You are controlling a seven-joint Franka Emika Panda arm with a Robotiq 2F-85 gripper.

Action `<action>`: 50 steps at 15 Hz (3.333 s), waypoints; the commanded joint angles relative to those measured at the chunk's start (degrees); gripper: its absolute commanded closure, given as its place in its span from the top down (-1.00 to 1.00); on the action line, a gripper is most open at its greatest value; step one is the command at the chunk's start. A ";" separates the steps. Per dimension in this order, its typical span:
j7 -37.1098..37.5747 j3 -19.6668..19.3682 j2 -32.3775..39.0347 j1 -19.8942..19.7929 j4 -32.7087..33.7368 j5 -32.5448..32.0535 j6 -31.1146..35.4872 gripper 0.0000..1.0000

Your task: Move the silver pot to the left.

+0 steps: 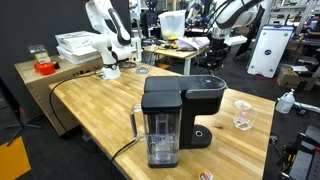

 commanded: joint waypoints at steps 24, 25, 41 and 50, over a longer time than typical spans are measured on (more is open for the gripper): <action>1.45 0.70 23.24 -3.54 21.45 1.23 -4.20 1.00; 1.45 0.70 23.24 -3.54 21.45 1.23 -4.20 1.00; 2.50 0.81 35.21 -3.71 33.83 1.16 -10.22 1.00; 4.30 -0.33 42.54 -4.77 44.17 0.75 -17.97 0.95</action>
